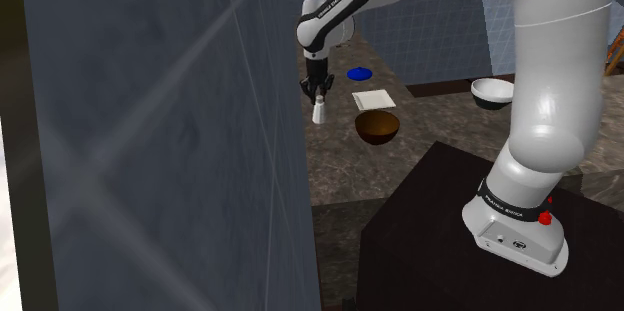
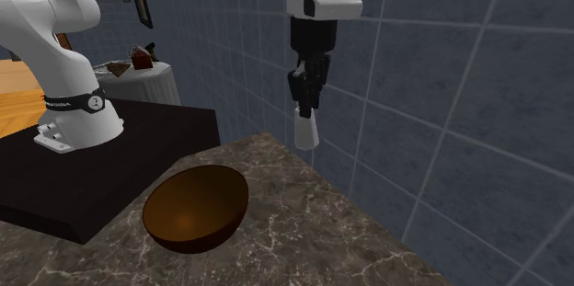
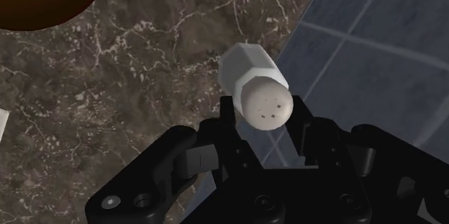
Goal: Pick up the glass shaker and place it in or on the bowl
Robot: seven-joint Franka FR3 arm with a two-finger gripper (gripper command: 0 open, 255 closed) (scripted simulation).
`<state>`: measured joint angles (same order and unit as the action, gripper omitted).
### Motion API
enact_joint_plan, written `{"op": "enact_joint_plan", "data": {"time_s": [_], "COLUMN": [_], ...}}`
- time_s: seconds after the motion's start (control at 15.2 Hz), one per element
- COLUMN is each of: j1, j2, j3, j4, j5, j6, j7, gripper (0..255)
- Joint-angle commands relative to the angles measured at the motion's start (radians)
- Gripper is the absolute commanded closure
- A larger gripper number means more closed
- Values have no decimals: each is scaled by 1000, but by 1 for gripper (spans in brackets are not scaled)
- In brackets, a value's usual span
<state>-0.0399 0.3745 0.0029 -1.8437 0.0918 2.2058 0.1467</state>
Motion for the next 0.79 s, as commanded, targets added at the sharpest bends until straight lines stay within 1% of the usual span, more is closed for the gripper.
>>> {"op": "enact_joint_plan", "data": {"time_s": [0.0, 0.4, 0.73], "j1": [0, 0, -53], "j2": [-11, -46, -177], "j3": [0, -1, -31], "j4": [10, 39, -119], "j5": [-1, -5, 2], "j6": [-22, -85, -65], "j7": [2, 8, -80], "gripper": [255, 255, 255]}}
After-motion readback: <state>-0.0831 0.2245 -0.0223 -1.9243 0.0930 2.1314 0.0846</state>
